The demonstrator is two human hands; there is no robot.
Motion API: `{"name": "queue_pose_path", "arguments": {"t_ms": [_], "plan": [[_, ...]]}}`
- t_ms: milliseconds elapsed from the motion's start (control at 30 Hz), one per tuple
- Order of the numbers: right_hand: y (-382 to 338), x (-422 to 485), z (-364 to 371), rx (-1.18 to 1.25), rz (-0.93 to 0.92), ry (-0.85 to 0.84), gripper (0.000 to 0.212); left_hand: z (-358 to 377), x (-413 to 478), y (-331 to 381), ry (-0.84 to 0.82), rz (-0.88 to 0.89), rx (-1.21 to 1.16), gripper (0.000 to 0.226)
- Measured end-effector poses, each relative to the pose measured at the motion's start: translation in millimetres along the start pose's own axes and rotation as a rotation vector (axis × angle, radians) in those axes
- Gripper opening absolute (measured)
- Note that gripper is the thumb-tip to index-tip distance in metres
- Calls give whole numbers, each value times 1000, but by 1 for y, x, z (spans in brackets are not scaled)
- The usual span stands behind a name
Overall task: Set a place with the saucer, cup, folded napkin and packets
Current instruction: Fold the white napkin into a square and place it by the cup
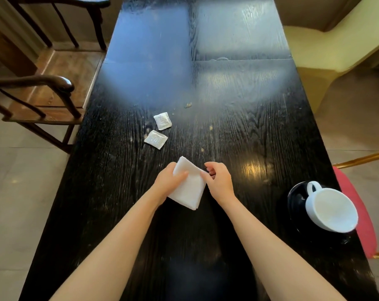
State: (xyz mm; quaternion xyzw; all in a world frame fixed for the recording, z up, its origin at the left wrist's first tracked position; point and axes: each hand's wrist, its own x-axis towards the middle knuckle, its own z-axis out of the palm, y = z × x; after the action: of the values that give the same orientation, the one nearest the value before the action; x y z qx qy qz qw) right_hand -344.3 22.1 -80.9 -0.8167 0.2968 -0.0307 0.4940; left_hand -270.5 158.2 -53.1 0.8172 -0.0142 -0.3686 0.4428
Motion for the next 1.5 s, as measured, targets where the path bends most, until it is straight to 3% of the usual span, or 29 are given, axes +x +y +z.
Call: {"name": "queue_pose_path", "arguments": {"t_ms": [100,167,367,567,800,900,1033,1200,1333,1400,1500], "plan": [[-26,0,-12,260,276,-19,35,-6,-15,17,-67,96,-244,18],[-46,2,-22,339,325,-42,49,-7,-26,33,-56,173,-339,20],[-113,-8,-62,75,10,200,47,2,-54,95,237,272,-398,48],[-148,-29,-98,-138,-189,372,46,10,-88,135,508,393,-233,42],[-167,-63,-148,-51,-277,457,45,31,-137,174,641,507,-244,35],[-174,-77,-176,-4,-142,452,51,47,-161,194,684,581,-236,31],[-173,-83,-206,-15,-144,509,48,64,-178,216,629,641,-267,32],[-161,-73,-236,34,-254,615,35,73,-154,237,332,557,-381,38],[-156,-54,-252,94,-226,517,39,78,-125,252,111,452,-463,26],[-155,-43,-257,185,-179,446,42,81,-113,260,108,452,-447,24],[-152,-29,-264,273,-193,501,35,89,-103,272,186,521,-400,25]]}}
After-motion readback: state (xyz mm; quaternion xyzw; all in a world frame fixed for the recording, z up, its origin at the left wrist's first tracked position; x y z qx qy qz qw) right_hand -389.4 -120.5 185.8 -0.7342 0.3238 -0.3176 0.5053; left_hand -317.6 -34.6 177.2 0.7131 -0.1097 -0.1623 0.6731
